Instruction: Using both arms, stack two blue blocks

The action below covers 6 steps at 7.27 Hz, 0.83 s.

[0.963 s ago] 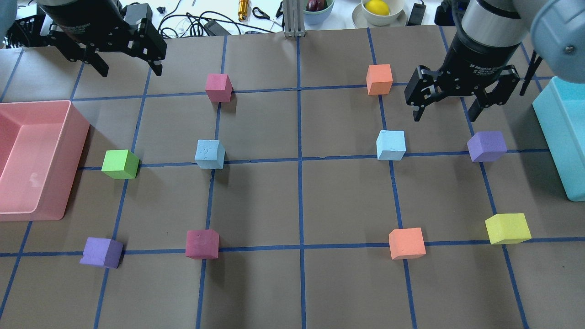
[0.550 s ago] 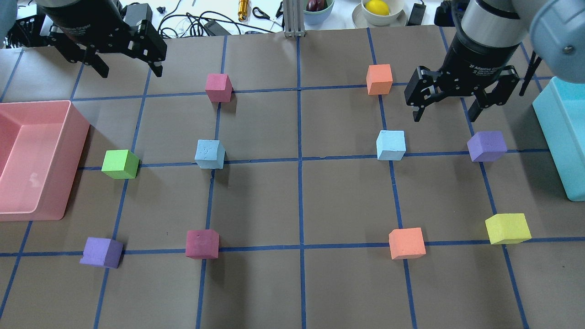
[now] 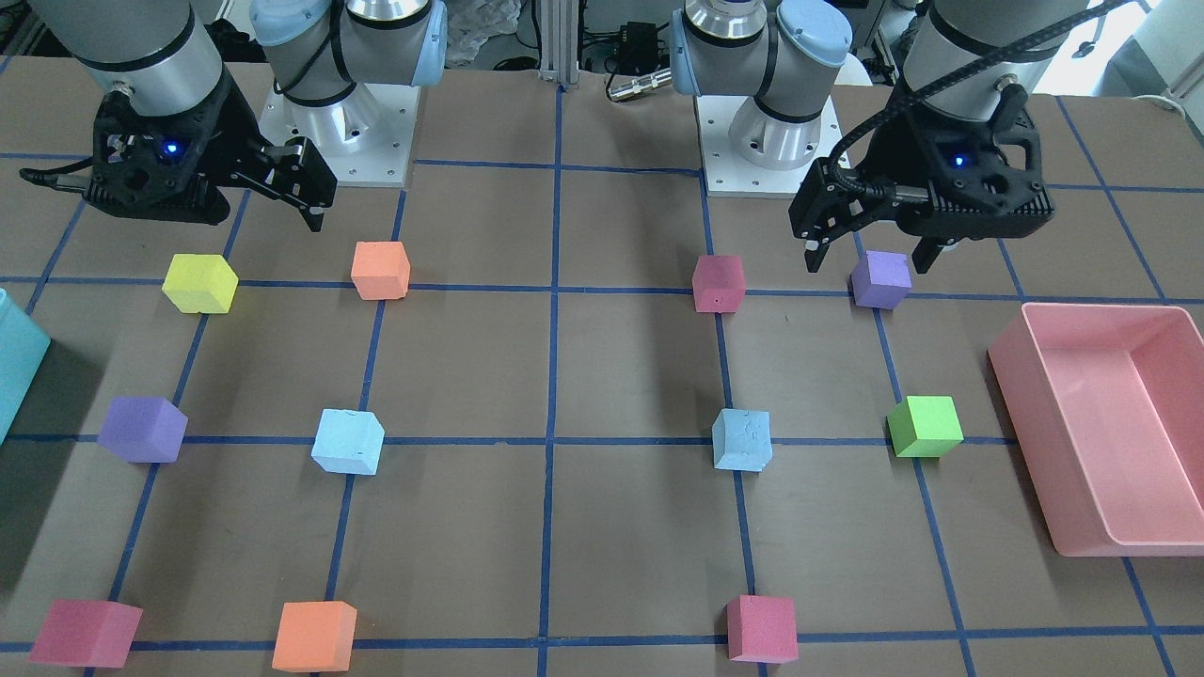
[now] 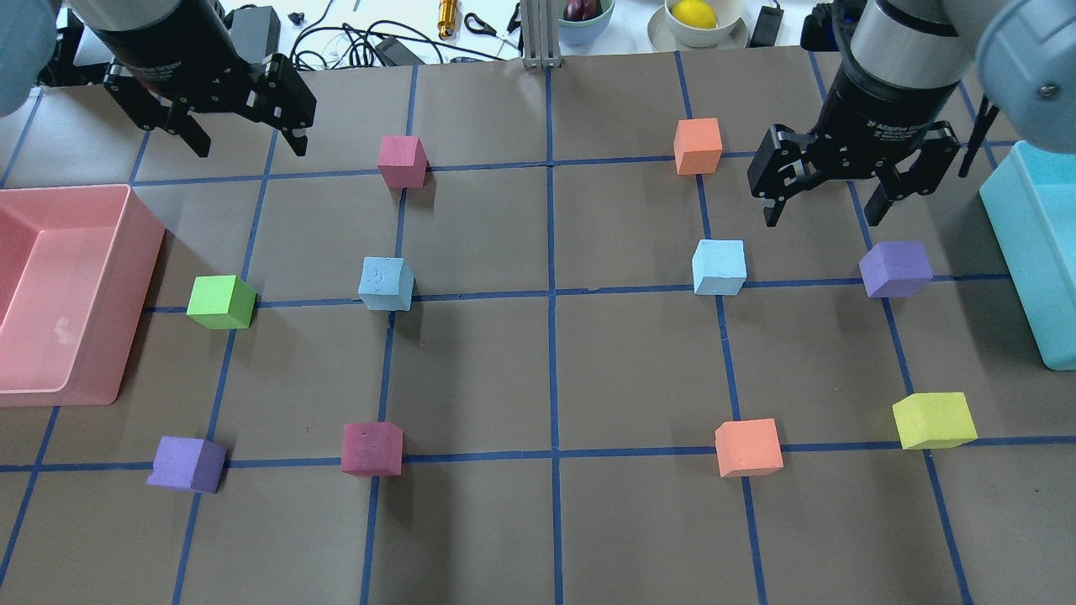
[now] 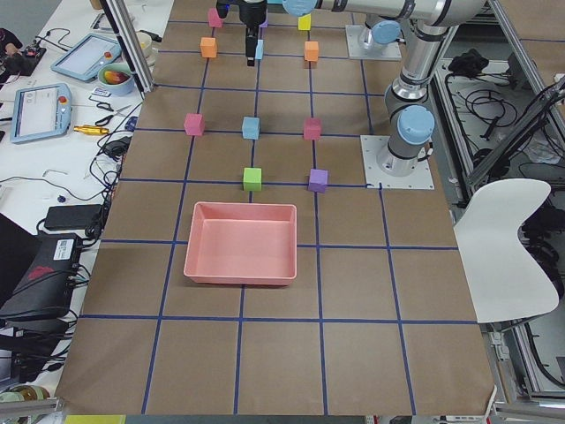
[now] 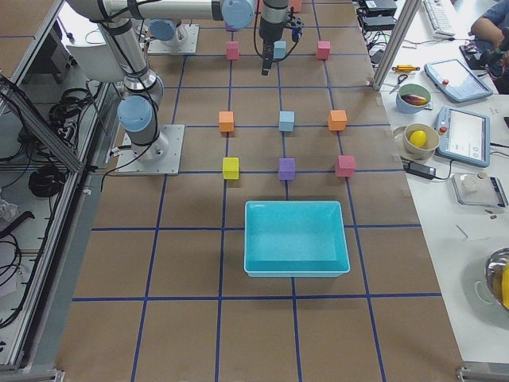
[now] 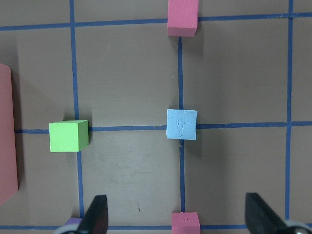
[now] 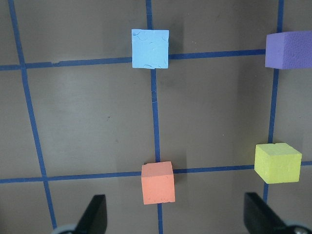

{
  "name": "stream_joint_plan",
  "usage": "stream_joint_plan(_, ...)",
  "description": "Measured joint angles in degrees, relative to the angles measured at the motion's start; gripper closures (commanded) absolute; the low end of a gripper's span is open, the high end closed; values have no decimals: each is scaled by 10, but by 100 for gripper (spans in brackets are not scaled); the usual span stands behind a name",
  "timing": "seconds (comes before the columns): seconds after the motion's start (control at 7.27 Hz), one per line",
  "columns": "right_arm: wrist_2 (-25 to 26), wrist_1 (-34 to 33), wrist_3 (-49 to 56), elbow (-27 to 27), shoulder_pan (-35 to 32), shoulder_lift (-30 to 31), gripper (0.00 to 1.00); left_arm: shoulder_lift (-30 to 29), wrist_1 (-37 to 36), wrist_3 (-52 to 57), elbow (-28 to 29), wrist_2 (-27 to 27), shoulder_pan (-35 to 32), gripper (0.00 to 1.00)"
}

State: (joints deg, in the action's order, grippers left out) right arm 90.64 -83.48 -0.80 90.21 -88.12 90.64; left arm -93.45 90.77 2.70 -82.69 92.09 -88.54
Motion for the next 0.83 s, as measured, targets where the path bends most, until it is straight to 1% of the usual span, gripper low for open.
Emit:
stream_joint_plan(0.14,0,1,0,1,0,0,0,-3,-17,-2,-16,-1,0,0)
stream_joint_plan(0.28,0,1,0,2,-1,0,0,-12,-51,-7,-36,-2,0,0)
stream_joint_plan(0.55,-3,-4,1,3,-4,-1,0,-34,-138,-8,-101,-3,-1,0)
stream_joint_plan(0.69,-2,-4,1,7,-5,-4,0,-45,-184,-12,-138,-15,-1,0)
stream_joint_plan(0.83,-1,-9,2,9,-4,-5,0,-59,-211,-20,-165,-39,-1,0)
